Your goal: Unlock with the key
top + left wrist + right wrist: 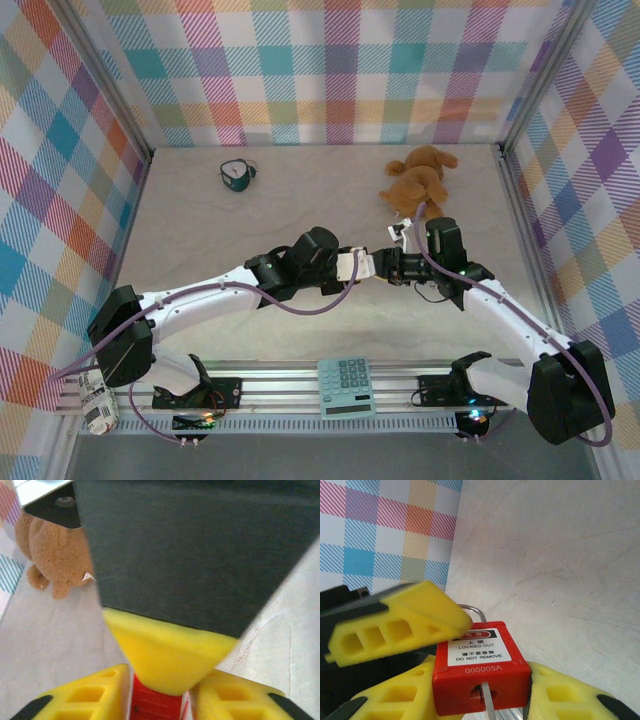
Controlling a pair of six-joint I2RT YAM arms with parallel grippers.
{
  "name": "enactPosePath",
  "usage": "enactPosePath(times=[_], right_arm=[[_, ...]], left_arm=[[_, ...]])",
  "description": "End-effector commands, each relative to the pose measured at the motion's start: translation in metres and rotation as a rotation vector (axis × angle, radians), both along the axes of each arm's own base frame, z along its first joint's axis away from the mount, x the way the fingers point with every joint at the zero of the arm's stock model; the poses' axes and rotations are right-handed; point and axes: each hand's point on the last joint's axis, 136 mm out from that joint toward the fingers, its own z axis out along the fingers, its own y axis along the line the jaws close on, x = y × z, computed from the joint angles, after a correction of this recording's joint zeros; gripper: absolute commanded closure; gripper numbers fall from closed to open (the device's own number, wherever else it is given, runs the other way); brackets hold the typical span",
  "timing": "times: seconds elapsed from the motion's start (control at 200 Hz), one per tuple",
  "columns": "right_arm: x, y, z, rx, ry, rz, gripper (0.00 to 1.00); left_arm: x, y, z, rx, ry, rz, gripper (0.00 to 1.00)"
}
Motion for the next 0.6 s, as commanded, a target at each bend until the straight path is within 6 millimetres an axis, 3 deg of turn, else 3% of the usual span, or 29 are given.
enactPosePath(times=[0.0,0.3,0.435,0.595], right_arm=[[-0.004,0.004,0.021,0.036,-0.066,0.041,0.69],[-0.004,0.004,0.026,0.042,-0.077,0.030,0.68],[0.000,0.000,0.024,0.017,-0.068,-0.016,0.48],[0.007,-0.011,0.023,-0.024,-0.056,-0.124,0.35]], left_arm=[[0.004,-0.001,0.000,-0.014,-0.024,0.015,0.71],[0.007,0.003,-0.005,0.001,-0.018,0.042,0.87],[0.015,0.007,-0.004,-0.001,-0.056,0.089,0.90],[0.024,0.015,0.000,-0.016,-0.118,0.142,0.92]])
